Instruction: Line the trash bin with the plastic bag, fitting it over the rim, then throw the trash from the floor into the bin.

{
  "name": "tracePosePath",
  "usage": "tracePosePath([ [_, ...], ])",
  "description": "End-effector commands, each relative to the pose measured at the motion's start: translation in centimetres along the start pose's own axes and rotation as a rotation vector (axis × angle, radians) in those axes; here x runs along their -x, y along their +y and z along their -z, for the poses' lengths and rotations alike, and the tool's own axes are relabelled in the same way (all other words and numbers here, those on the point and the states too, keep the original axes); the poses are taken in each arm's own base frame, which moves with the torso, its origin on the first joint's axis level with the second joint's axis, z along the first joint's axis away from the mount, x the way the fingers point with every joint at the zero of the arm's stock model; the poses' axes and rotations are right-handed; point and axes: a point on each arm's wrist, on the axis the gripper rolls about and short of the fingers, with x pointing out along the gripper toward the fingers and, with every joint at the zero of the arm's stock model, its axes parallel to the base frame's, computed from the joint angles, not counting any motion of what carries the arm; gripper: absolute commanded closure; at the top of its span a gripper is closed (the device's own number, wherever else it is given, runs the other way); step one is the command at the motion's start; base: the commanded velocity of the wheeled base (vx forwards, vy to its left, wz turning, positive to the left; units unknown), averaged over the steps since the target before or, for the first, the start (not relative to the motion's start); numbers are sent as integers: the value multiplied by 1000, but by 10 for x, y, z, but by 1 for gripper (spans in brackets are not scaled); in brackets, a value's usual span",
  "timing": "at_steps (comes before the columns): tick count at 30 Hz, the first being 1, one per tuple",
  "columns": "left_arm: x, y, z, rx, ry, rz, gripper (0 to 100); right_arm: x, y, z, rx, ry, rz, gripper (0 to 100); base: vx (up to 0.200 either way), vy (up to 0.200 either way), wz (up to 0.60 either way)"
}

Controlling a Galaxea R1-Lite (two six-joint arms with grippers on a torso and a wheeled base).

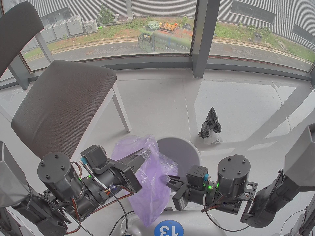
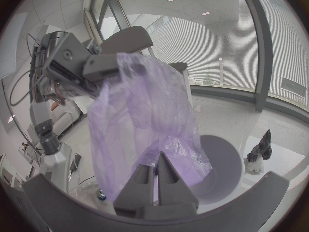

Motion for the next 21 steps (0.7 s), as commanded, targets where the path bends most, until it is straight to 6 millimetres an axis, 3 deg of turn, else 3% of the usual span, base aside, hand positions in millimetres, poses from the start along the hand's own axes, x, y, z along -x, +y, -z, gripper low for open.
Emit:
tracePosePath([
  [1,-13,5,-6,-4,-41,7,100,-3,-22,15,-25,41,65,100,0,0,0],
  [5,-20,5,-15,-8,-82,17,100,4,-31,16,-37,41,93,100,0,0,0],
  [13,-25,8,-5,6,-30,40,100,9,-37,21,-92,24,116,100,0,0,0],
  [21,-33,7,-5,6,-29,70,100,20,-57,25,-121,39,186,100,0,0,0],
])
